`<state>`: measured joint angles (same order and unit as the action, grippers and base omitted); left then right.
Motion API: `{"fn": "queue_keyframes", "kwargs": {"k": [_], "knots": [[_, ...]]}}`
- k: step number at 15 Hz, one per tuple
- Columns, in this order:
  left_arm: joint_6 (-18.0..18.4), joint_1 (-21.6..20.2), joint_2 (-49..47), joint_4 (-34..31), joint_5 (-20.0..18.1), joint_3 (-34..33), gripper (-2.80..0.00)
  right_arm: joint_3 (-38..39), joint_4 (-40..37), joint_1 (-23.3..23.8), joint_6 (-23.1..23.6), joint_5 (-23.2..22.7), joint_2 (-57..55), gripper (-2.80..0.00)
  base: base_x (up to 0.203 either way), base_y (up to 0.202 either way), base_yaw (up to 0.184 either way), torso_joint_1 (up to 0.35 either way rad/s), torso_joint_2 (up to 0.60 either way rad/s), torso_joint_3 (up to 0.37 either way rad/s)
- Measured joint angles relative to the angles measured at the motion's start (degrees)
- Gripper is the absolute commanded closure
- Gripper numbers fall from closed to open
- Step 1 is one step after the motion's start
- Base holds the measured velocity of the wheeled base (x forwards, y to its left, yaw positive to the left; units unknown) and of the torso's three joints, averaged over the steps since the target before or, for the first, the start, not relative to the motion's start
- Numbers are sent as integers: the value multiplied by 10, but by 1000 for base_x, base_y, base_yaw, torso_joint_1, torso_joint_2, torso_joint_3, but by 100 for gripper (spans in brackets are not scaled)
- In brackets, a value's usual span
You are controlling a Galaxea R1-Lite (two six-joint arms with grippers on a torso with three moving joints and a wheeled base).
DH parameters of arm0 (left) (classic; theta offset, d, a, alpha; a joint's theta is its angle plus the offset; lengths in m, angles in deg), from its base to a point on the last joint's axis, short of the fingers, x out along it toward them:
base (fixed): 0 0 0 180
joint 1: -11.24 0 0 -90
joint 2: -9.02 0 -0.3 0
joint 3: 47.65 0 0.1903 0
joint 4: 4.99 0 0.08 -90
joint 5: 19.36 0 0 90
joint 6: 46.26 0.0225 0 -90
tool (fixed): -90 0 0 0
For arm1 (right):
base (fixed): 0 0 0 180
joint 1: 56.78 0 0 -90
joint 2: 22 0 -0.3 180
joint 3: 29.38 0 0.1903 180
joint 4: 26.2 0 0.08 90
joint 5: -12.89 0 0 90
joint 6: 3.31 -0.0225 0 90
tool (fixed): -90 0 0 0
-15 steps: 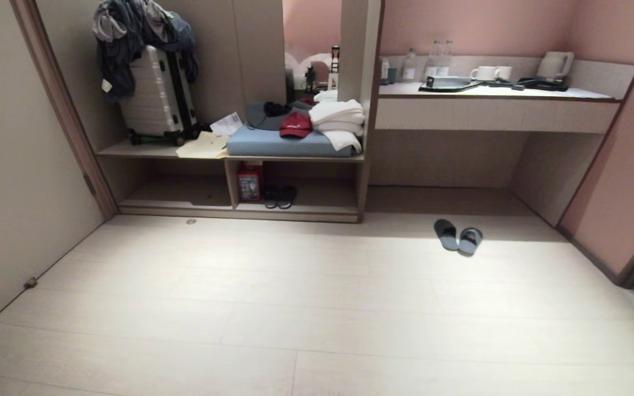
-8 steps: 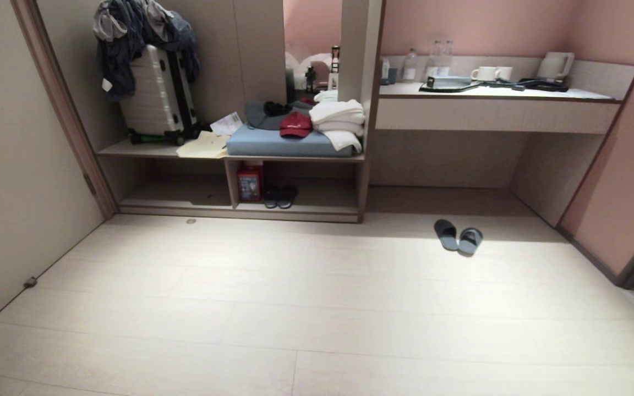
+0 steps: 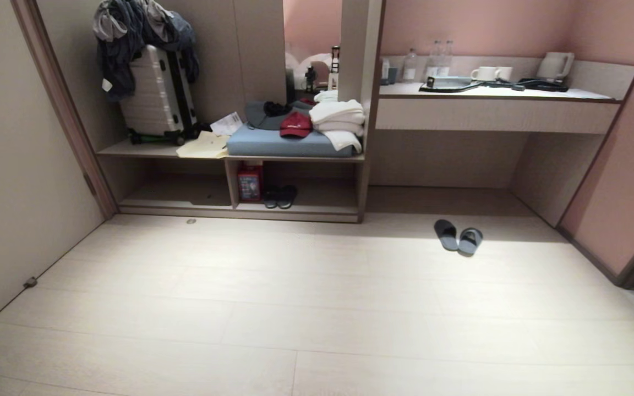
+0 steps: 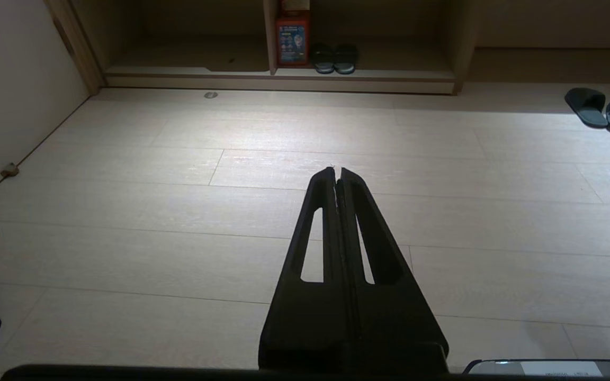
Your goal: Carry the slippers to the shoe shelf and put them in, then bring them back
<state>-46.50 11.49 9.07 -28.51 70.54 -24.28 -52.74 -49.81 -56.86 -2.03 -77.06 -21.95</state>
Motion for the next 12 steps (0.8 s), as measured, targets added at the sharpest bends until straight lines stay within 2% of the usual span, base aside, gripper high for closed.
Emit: {"fn": "queue_keyframes", "kwargs": {"k": [6,12], "knots": [[1,0,0,0,0,0,0,0,0,0,-1,1,0,0,1,1,-15,0,0,0],[0,0,0,0,0,0,0,0,0,0,-2,1,0,0,2,11,-194,2,2,2]]}}
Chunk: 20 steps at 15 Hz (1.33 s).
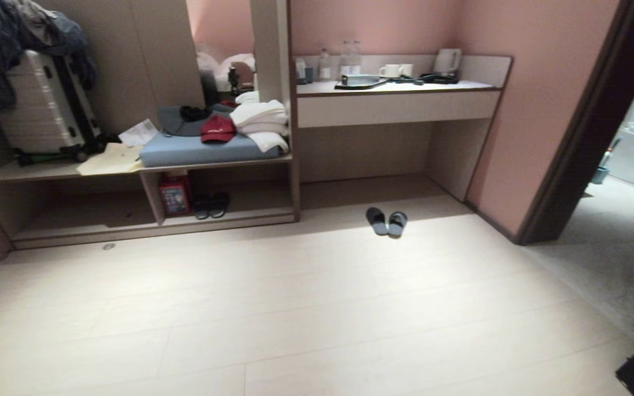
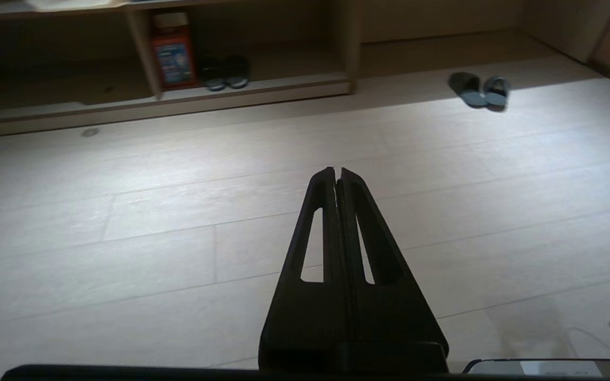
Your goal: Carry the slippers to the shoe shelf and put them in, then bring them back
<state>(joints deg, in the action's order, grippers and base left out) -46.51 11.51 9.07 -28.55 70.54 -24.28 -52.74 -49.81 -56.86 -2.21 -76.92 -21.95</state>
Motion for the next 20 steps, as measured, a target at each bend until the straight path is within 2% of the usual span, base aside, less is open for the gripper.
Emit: {"fn": "queue_keyframes", "kwargs": {"k": [2,20], "knots": [[0,0,0,0,0,0,0,0,0,0,0,0,0,0,2,3,-114,2,6,2],[-2,0,0,0,0,0,0,0,-1,0,14,-5,0,0,0,0,0,0,0,0]]}}
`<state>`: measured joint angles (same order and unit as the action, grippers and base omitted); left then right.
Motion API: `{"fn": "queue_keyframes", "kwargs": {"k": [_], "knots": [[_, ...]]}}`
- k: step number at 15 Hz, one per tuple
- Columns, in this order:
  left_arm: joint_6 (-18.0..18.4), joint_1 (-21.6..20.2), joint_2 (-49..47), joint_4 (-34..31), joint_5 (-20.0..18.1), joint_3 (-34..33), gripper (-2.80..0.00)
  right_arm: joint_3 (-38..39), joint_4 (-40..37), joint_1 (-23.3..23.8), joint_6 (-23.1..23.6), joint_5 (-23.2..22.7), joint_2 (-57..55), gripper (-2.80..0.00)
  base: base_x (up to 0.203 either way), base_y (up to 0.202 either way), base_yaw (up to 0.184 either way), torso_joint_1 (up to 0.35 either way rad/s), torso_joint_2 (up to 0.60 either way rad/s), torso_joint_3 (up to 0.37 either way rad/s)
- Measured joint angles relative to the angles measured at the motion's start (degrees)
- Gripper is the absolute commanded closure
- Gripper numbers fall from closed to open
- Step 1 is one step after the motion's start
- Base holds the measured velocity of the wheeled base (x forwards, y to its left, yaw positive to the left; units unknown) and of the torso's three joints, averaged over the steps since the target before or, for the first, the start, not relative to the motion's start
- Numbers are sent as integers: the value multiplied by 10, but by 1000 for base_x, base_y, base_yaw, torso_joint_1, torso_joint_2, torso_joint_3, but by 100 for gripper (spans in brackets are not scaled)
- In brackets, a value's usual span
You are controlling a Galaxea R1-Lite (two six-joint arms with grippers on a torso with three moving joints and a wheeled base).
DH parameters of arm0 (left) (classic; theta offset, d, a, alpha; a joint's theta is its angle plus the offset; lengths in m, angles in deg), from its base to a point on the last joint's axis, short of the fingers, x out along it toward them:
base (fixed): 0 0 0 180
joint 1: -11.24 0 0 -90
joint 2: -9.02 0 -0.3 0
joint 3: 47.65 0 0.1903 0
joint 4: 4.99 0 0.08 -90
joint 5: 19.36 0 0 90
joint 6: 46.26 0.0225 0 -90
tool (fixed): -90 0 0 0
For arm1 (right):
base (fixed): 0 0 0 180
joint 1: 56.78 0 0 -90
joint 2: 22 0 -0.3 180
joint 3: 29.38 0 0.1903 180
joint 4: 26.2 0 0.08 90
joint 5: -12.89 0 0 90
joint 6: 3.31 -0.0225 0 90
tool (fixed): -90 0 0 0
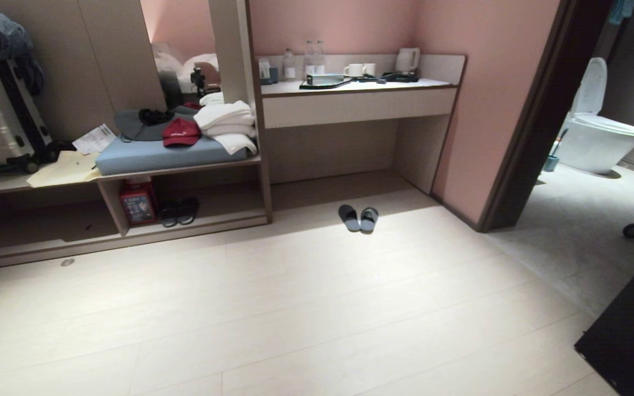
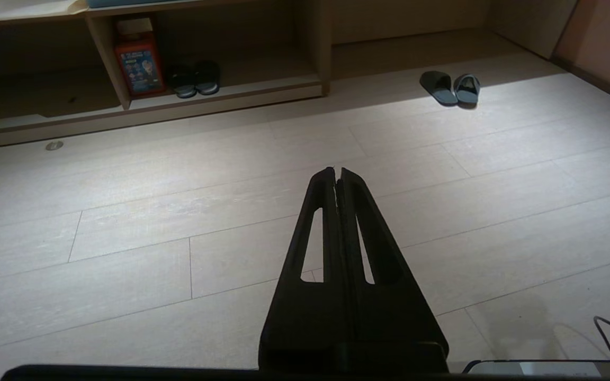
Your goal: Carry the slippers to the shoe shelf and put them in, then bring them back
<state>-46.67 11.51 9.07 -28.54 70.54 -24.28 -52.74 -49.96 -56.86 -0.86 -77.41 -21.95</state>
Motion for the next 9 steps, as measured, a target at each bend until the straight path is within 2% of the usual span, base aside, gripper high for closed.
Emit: {"fn": "queue_keyframes", "kwargs": {"k": [9], "knots": [[1,0,0,0,0,0,0,0,2,0,-4,0,0,0,0,0,0,0,0,0]]}}
